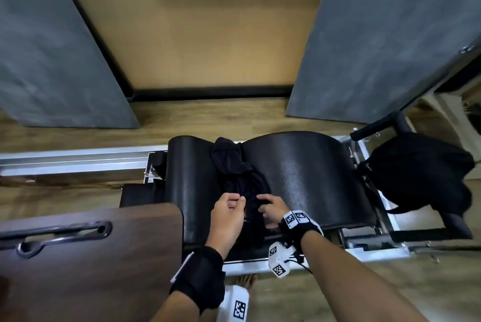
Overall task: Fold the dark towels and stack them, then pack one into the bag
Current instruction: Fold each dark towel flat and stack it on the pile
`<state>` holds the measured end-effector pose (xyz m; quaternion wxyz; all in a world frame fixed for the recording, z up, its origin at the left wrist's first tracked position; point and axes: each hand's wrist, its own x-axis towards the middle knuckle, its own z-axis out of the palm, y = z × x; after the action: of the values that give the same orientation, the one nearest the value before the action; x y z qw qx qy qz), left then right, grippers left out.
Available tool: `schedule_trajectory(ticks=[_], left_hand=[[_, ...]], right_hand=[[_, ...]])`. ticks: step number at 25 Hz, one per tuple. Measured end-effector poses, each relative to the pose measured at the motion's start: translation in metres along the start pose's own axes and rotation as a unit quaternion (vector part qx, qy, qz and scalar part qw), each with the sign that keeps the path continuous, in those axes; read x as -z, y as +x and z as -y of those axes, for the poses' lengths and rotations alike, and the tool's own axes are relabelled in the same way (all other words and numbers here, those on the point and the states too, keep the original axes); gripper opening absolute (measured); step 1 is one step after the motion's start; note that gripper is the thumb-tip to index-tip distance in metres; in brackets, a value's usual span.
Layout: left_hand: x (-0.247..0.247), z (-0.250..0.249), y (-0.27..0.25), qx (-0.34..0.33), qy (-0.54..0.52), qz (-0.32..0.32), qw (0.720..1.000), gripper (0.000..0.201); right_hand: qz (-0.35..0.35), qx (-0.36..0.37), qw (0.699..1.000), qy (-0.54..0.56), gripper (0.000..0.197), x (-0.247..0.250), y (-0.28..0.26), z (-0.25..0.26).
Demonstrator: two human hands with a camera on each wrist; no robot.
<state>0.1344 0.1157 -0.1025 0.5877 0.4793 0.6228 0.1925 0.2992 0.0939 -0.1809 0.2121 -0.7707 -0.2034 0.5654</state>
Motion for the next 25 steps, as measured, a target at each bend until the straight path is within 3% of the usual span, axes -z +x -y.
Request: schedule_trajectory(ticks=[3, 5, 8, 10, 15, 22, 25], left_hand=[[-0.004, 0.000, 0.016, 0.008, 0.009, 0.000, 1.000, 0.010], [-0.006, 0.001, 0.020, 0.009, 0.016, -0.001, 1.000, 0.008], [-0.009, -0.001, 0.020, 0.010, 0.021, -0.001, 1.000, 0.008], [-0.010, -0.004, 0.015, 0.000, 0.033, 0.000, 0.999, 0.013], [-0.010, -0.019, -0.027, -0.112, 0.096, 0.080, 0.986, 0.055], [0.001, -0.037, -0.149, -0.289, -0.042, 0.056, 0.955, 0.022], [0.024, -0.036, -0.206, -0.325, -0.059, 0.048, 0.943, 0.021]], right_hand=[[-0.006, 0.003, 1.000, -0.024, 0.057, 0.001, 0.032, 0.002], [-0.008, 0.020, 1.000, -0.008, 0.050, 0.003, 0.040, 0.003], [-0.023, 0.050, 0.988, 0.143, 0.026, 0.010, 0.030, 0.012], [0.012, 0.086, 0.965, 0.247, 0.019, 0.020, 0.006, 0.026], [0.084, 0.225, 0.917, 0.318, 0.024, 0.052, -0.086, 0.057], [0.115, 0.390, 0.856, 0.321, 0.035, 0.068, -0.252, 0.042], [0.110, 0.440, 0.838, 0.304, 0.042, 0.065, -0.317, 0.022]])
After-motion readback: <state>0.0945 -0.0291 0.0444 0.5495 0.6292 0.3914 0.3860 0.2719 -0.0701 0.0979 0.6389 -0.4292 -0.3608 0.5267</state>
